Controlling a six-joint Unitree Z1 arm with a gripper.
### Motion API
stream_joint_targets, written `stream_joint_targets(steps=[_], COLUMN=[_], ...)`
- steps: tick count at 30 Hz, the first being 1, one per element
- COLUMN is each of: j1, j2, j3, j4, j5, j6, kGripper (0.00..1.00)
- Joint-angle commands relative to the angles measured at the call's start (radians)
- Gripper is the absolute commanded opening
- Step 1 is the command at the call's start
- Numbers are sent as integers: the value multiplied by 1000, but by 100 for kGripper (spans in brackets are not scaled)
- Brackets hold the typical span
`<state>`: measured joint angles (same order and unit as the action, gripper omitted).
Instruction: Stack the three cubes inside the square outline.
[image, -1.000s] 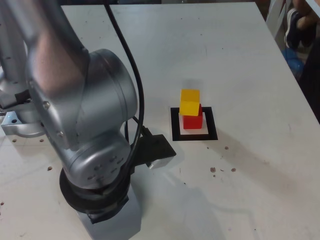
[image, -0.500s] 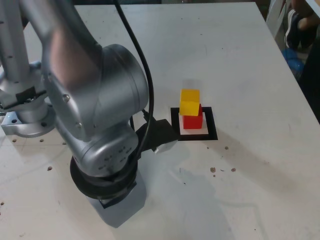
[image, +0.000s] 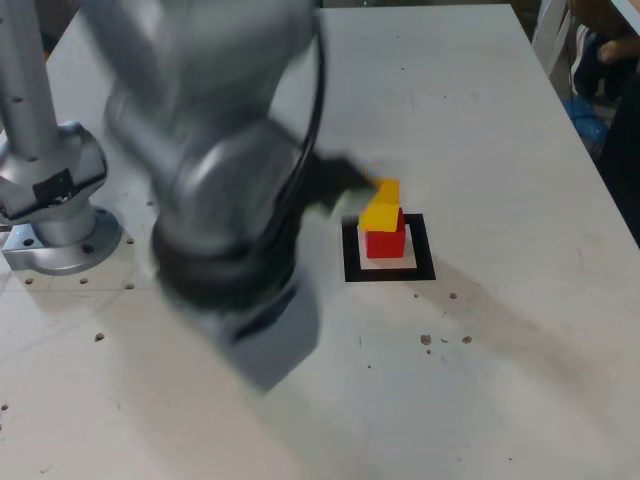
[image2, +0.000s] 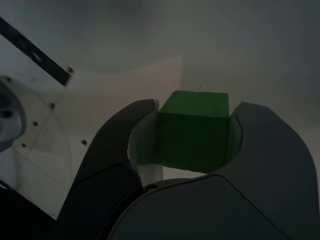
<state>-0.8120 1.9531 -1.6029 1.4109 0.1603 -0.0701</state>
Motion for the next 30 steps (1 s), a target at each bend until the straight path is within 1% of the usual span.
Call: stream_joint_targets(steps=[1, 3, 7, 11, 14, 20, 25, 30], j1=[48, 120, 274, 429, 508, 587, 611, 621], j2=[-25, -45, -62, -65, -60, -12, 17, 46], j3=[-112, -190, -295, -295, -259, -201, -172, -182], j4=[148, 180, 199, 214, 219, 219, 215, 212], j5=[10, 12, -5, -30, -30, -13, -1, -5], j6=[-8, -18, -44, -53, -77, -129, -144, -152], kGripper=[12, 12, 12, 12, 12, 12, 12, 12])
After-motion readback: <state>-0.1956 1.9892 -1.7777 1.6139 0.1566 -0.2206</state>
